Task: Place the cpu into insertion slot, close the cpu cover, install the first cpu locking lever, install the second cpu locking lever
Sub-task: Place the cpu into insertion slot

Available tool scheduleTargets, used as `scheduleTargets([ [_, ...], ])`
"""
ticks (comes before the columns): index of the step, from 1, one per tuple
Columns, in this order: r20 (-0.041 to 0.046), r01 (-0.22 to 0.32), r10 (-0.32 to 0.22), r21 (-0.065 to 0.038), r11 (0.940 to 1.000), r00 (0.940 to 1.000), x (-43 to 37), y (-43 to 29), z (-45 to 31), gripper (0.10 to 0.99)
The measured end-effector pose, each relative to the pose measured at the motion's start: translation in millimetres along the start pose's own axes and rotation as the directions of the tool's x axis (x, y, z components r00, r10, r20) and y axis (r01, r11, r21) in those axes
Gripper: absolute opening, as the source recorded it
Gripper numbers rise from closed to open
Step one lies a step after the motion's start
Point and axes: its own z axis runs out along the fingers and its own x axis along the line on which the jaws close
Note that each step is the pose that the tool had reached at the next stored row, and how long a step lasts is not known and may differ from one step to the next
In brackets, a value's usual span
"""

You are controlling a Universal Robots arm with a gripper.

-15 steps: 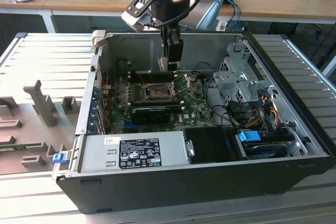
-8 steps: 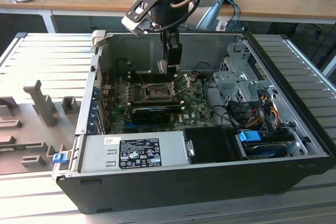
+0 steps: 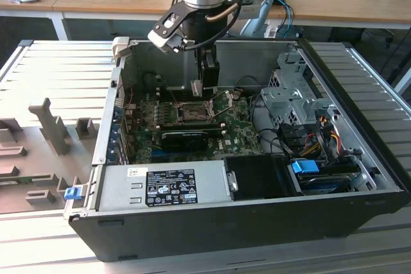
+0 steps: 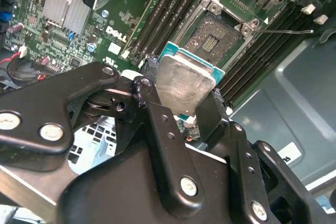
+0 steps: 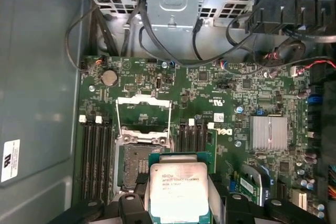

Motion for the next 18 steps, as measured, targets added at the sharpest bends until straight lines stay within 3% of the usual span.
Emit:
scheduleTargets([
  [2, 0.0017, -0.019, 0.019, 0.000, 0.9998, 0.9998, 0.0, -0.3, 1.3, 0.533],
  [18, 0.0017, -0.019, 0.019, 0.000, 0.9998, 0.9998, 0.1, -0.7, 7.4, 0.533],
])
